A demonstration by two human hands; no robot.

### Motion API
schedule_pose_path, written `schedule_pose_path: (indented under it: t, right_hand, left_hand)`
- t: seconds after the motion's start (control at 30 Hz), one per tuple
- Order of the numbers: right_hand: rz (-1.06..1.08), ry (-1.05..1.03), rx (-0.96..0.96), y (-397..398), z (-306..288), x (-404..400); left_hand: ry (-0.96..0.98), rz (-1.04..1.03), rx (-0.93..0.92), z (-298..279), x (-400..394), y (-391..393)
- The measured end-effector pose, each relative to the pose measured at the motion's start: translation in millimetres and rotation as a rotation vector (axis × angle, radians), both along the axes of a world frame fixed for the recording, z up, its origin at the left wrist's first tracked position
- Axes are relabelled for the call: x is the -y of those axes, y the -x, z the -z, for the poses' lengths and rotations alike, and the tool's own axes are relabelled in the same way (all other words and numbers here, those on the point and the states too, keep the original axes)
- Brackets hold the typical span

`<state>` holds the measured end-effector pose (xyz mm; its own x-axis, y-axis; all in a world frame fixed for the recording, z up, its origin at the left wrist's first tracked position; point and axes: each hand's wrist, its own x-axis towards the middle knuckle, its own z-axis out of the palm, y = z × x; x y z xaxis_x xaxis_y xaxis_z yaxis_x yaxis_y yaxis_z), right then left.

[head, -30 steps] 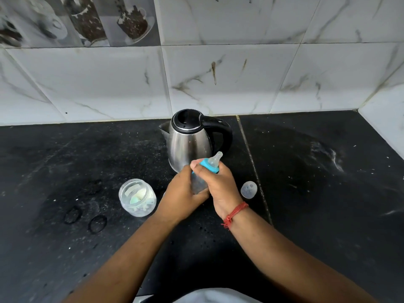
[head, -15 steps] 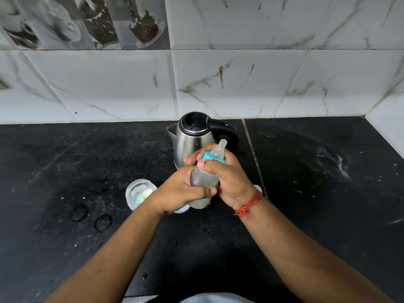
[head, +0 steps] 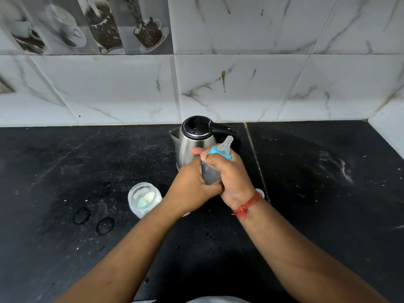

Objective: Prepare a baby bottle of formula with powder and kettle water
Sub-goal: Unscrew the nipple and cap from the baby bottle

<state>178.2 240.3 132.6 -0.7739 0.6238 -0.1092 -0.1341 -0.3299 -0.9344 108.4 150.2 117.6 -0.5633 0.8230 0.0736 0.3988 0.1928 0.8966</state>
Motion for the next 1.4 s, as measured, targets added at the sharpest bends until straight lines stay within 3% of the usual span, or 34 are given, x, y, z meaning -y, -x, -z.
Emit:
schedule_pose_path:
  t: [0.2,0.3,0.4,0.53,0.63,0.77,1.0,1.1,1.2,1.3,1.4]
  right_hand:
    - [-0.367,-0.037,-0.315,-6.9,-3.0,-16.7]
    - [-0.550,-0.063,-0.313,-9.8,-4.1,-24.5]
    - [-0.501,-0.141,-0.182,-9.4,-1.4,-31.8]
    - [-0.181,-0.194,-0.034,-9.8,6.3,-30.6]
    - [-0.105,-0.273,-0.002,-10.2,12.4,-30.2]
    - [-0.162,-0.226,-0.053,-13.7,13.3,-32.6]
    - [-0.269,-0.162,-0.062,-9.2,5.5,-15.4]
    - [-0.266,-0.203,0.091,-7.5,6.8,-12.9]
    - [-0.185,-0.144,0.110,-5.9,8.6,-7.4]
    - [-0.194,-0.108,0.044,-6.8,8.2,-6.4]
    - [-0.379,-0.131,-0.090,-10.1,6.6,-11.2]
  left_hand:
    - [-0.056,0.440,0.428,-13.5,10.0,18.7]
    - [-0.085,0.619,0.661,-8.2,13.0,20.1]
    - [-0.120,0.461,0.627,-2.0,8.9,14.5]
    - [-0.097,0.122,0.368,8.0,7.4,17.2]
    - [-0.059,0.049,0.271,11.1,8.8,18.5]
    - [-0.045,0.176,0.294,11.1,12.2,20.6]
    - [-0.124,0.329,0.710,21.0,22.6,15.0]
    - [-0.103,0.242,0.541,14.1,20.4,12.5]
    - [-0.066,0.155,0.338,10.1,14.0,10.9]
    - [-0.073,0.212,0.323,8.0,13.7,11.0]
    - [-0.098,0.363,0.497,6.6,19.8,13.6]
